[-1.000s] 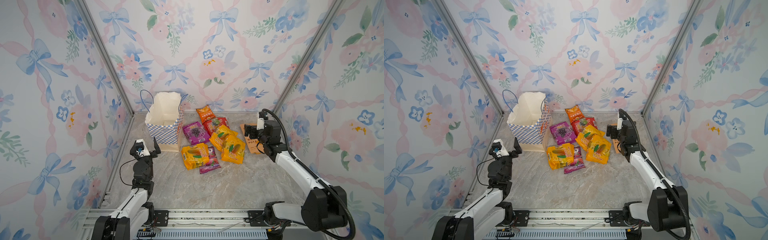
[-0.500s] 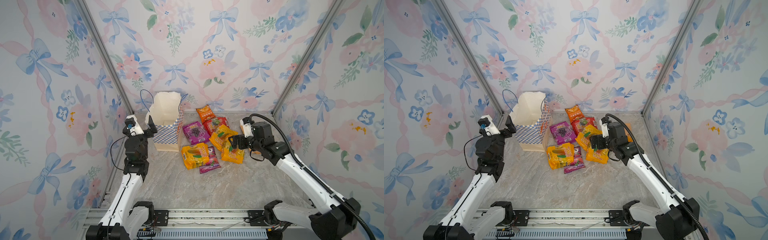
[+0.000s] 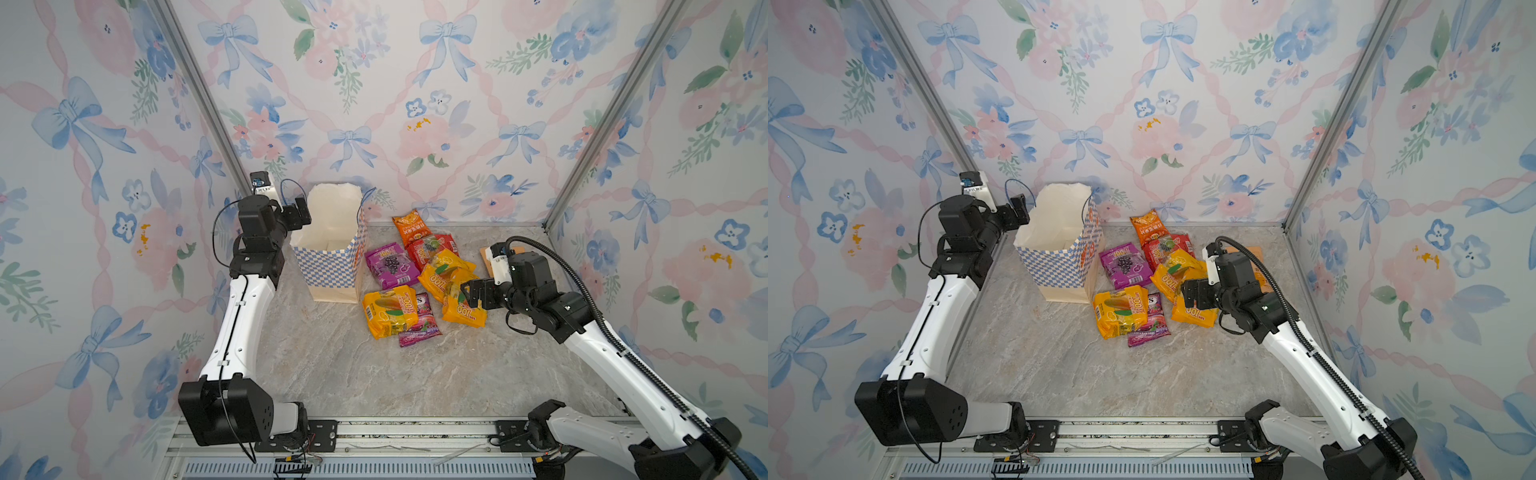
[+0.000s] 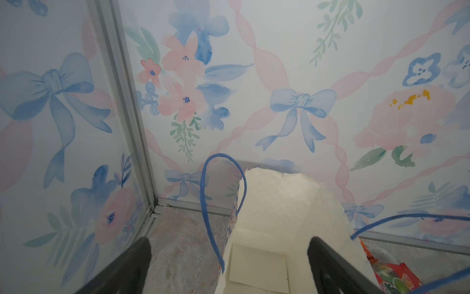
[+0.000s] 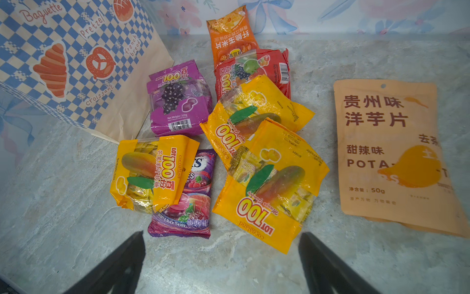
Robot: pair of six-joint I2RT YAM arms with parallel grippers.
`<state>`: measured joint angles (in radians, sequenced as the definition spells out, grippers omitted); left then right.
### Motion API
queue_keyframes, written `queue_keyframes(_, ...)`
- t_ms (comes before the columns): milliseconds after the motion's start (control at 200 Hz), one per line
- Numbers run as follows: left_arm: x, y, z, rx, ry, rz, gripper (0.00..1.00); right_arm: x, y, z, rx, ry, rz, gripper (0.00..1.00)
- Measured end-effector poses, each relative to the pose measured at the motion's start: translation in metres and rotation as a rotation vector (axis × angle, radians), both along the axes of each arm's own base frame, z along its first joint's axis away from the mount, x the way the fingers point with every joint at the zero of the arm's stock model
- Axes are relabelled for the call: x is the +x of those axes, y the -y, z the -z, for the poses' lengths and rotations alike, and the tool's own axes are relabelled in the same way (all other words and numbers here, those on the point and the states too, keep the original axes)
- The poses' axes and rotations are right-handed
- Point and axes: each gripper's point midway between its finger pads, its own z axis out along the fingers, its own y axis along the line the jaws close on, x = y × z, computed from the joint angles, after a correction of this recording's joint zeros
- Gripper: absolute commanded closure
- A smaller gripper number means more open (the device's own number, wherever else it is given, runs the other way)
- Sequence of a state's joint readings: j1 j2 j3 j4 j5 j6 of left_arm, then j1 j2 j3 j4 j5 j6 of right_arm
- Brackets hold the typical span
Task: Place the snacks into the paper bag
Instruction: Pick up the paper bag from the top-left of the table.
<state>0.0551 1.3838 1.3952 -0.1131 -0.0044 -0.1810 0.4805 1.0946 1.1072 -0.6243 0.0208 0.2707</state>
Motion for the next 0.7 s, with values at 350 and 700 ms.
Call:
queue_keyframes(350,-0.004,0.007,0.062,-0.022,-0.207,0.047,0.09,-0.001,0.004,-0.005,-0.001,0.011,0.018,0.04)
queue_keyframes(700,0.01,0.002,0.124,-0.092,-0.401,0.089,0.2,0.0,0.004,-0.004,-0.005,0.011,0.025,0.04)
